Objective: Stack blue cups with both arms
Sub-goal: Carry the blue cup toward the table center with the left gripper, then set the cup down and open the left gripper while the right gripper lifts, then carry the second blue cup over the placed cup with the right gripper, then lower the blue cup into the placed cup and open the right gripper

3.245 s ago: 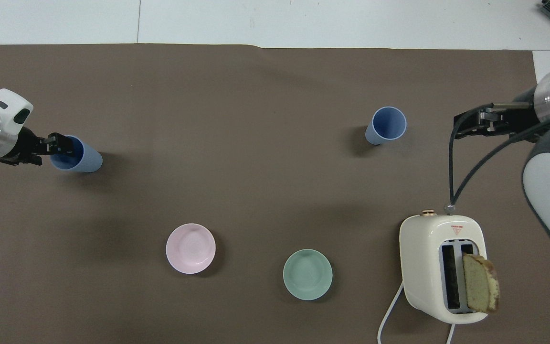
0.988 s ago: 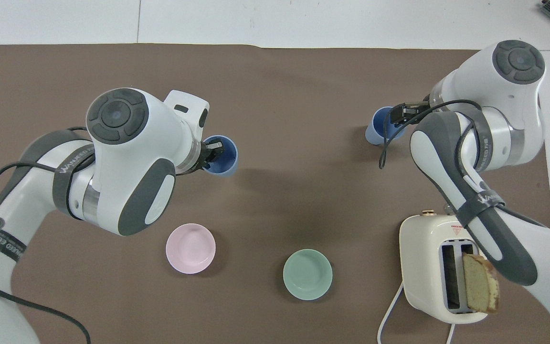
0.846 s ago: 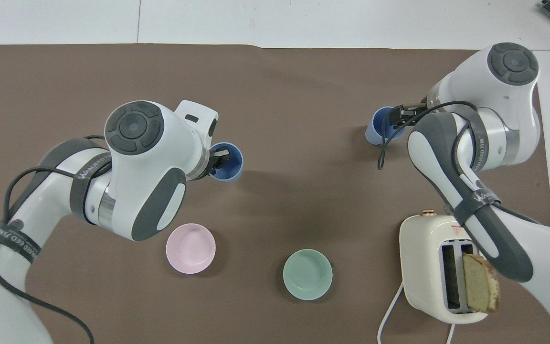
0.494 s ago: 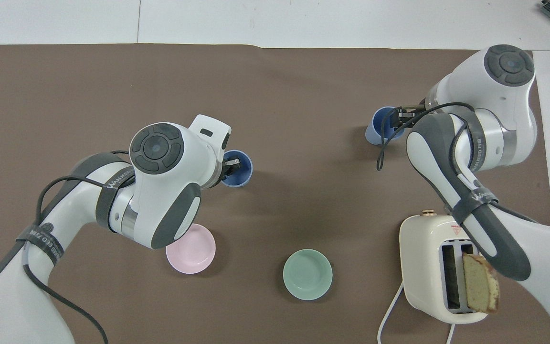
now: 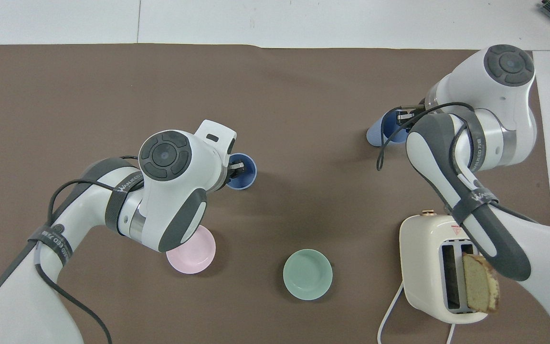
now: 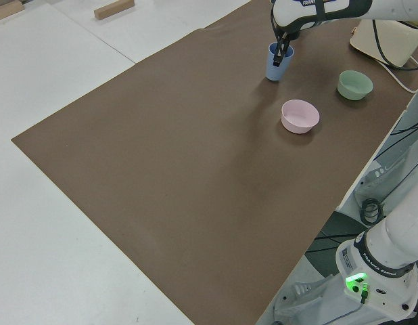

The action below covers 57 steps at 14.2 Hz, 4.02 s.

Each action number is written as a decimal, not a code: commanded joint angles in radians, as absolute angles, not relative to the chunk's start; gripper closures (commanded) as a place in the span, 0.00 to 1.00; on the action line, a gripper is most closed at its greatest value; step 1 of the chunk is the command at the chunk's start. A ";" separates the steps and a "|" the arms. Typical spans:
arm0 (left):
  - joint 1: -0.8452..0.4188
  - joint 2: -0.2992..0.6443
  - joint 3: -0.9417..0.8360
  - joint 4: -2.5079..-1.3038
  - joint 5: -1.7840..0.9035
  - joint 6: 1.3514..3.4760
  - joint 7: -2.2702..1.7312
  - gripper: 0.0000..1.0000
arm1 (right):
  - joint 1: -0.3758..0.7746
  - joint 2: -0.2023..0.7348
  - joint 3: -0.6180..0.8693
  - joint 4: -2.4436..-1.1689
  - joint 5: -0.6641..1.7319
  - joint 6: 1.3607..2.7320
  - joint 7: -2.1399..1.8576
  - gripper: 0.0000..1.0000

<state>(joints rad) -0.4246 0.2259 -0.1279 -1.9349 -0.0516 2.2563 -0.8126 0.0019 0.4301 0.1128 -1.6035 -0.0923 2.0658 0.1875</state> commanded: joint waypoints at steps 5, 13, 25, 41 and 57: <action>-0.440 0.230 -0.110 -1.967 -0.031 2.316 -0.824 0.19 | 0.000 0.400 0.121 -1.594 -0.054 2.071 0.210 1.00; -0.326 0.137 -0.098 -1.829 -0.032 2.073 -0.665 0.00 | 0.008 0.221 0.175 -1.594 -0.051 1.956 0.247 1.00; -0.036 -0.064 -0.092 -1.746 -0.038 1.711 0.001 0.00 | 0.096 0.092 0.356 -1.585 -0.046 1.810 0.504 1.00; 0.026 -0.055 -0.094 -1.595 -0.034 1.519 0.061 0.00 | 0.336 0.388 0.356 -1.399 -0.110 1.934 0.801 1.00; 0.052 -0.058 -0.094 -1.595 -0.032 1.476 0.063 0.00 | 0.342 0.433 0.359 -1.474 -0.068 2.040 0.805 1.00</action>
<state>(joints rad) 0.0374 -0.0610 -0.0830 -1.6101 -0.0482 1.4926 0.0587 0.3477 0.4333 0.3527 -1.4472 -0.0932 1.9958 0.7905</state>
